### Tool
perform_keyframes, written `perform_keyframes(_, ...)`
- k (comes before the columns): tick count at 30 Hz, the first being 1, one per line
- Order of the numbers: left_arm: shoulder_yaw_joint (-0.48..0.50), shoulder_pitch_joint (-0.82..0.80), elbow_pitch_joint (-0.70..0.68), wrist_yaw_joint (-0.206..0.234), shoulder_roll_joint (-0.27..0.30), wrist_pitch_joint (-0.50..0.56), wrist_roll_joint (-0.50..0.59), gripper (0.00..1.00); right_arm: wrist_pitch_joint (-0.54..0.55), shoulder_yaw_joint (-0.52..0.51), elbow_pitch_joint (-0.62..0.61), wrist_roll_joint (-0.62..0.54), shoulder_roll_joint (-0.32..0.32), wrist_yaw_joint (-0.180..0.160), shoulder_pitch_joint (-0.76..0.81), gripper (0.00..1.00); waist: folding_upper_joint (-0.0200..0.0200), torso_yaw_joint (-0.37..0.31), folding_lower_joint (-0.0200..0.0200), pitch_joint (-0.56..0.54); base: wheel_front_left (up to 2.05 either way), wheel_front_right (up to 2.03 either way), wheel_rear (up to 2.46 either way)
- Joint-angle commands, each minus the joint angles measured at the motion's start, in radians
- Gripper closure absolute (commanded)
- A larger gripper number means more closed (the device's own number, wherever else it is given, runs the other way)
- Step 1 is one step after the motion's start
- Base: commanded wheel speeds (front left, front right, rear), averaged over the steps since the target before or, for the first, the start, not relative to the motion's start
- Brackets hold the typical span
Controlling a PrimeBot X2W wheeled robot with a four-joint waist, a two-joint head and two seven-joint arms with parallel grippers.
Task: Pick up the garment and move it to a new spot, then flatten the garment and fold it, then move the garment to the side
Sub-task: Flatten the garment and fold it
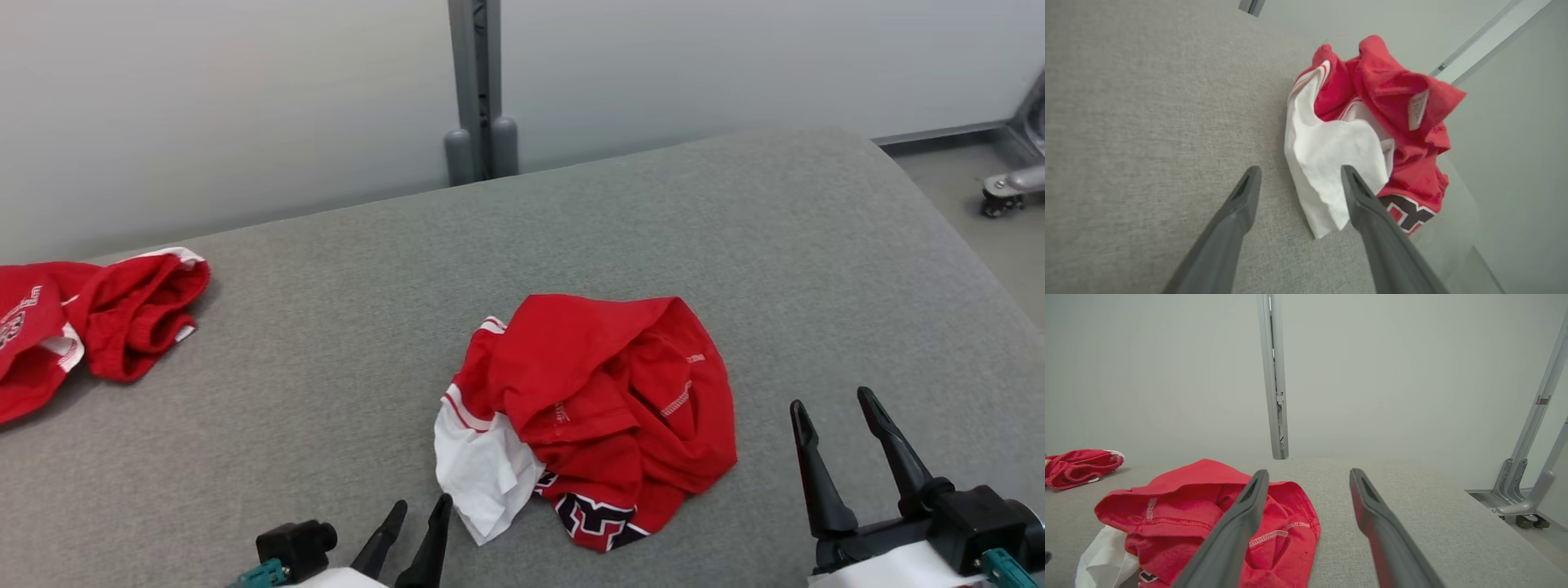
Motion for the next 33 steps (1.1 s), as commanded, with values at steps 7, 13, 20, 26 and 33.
perform_keyframes(7,-0.055,-0.106,0.157,-0.002,0.006,0.078,-0.169,0.0,-0.001,-0.004,-0.003,0.017,-0.006,0.0,-0.021,0.0,0.0,-0.111,0.0,0.047,0.0,0.0,0.0)
perform_keyframes(13,-0.088,-0.136,0.201,-0.003,0.005,0.073,-0.22,1.0,-0.001,-0.005,-0.002,0.032,-0.006,0.0,-0.026,0.0,0.0,-0.134,0.0,0.058,0.0,0.0,0.0)
perform_keyframes(20,-0.012,-0.169,0.047,-0.003,0.057,0.0,-0.374,1.0,-0.001,-0.017,0.002,0.037,-0.006,0.0,-0.013,0.0,0.0,-0.123,0.0,0.046,0.0,0.0,0.0)
perform_keyframes(26,0.03,-0.186,-0.187,-0.003,0.133,0.014,-0.44,1.0,-0.001,-0.011,0.003,0.028,-0.006,0.0,0.0,0.0,0.0,-0.078,0.0,0.023,0.0,0.0,0.0)
perform_keyframes(33,0.086,-0.271,-0.416,0.053,0.21,0.08,-0.456,1.0,-0.001,0.011,0.007,0.024,-0.006,0.0,-0.013,0.0,0.0,-0.037,0.0,0.007,0.0,0.0,0.0)
